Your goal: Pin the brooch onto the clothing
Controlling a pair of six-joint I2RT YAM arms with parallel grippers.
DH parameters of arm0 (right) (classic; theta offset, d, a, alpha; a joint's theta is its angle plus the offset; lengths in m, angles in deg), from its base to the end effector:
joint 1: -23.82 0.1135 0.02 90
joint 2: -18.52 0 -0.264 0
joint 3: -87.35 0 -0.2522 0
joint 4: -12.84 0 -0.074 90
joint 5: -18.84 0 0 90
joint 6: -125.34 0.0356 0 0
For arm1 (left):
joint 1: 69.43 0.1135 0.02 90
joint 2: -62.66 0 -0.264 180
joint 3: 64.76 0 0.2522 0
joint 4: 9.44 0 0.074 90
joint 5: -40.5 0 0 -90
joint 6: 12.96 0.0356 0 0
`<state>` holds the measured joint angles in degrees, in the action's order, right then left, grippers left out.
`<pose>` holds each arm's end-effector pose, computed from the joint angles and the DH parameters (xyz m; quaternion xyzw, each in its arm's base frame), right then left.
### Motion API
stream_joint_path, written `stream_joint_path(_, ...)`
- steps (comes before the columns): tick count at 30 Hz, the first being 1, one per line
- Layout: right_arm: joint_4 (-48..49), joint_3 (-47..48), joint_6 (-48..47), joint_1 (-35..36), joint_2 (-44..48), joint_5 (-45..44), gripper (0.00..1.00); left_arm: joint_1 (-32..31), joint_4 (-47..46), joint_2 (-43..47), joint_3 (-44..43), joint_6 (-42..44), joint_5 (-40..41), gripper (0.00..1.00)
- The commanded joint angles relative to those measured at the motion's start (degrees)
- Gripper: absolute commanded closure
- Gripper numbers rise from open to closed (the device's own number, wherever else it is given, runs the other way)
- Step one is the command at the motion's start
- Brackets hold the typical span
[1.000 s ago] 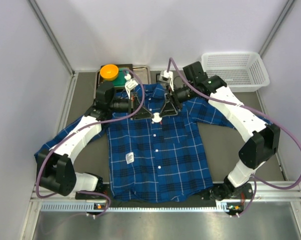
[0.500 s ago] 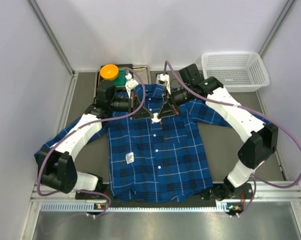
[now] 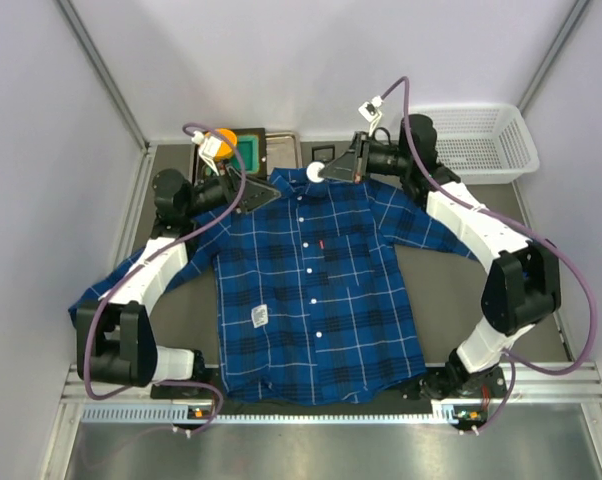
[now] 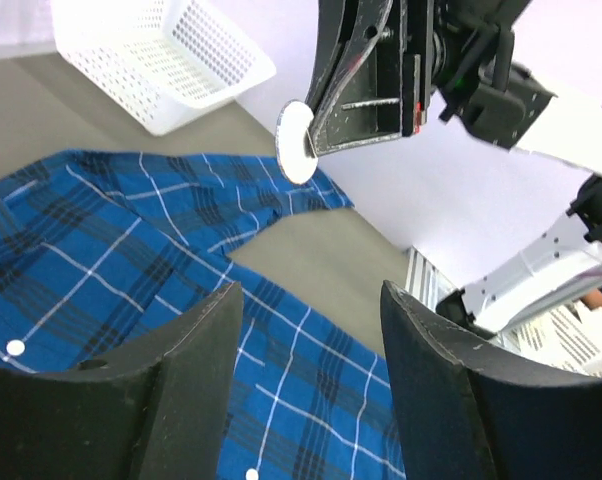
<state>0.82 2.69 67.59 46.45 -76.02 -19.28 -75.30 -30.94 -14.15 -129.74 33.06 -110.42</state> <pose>0.3466 0.1748 0.3615 -0.2183 0.7158 0.5630 0.3507 0.2919 -0.0613 0.3342 0.1847 0.6520 -0.5741 0.4596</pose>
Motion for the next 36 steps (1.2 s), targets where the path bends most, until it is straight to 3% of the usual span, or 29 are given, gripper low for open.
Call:
stream_joint_path(1,24.0,-2.1,21.6,1.4,3.4,-5.0,1.0,-1.6,-15.3,0.7,0.5,-7.9,7.7,0.38)
stream_joint_path(15,28.3,-6.4,26.6,3.7,7.4,-7.3,1.0,-11.2,-16.3,-1.6,-2.1,-8.1,16.1,0.44)
stream_joint_path(27,29.9,-8.9,26.6,4.5,8.6,-6.3,1.0,-12.2,-19.0,-4.0,-5.4,-8.7,16.8,0.62)
stream_joint_path(32,30.3,-9.3,26.5,4.8,8.3,-6.2,1.0,-12.3,-19.3,-4.4,-5.4,-9.4,17.3,0.64)
stream_joint_path(36,29.7,-8.9,26.2,4.8,7.9,-6.4,1.0,-12.3,-20.9,-4.6,-5.3,-10.2,16.8,0.6)
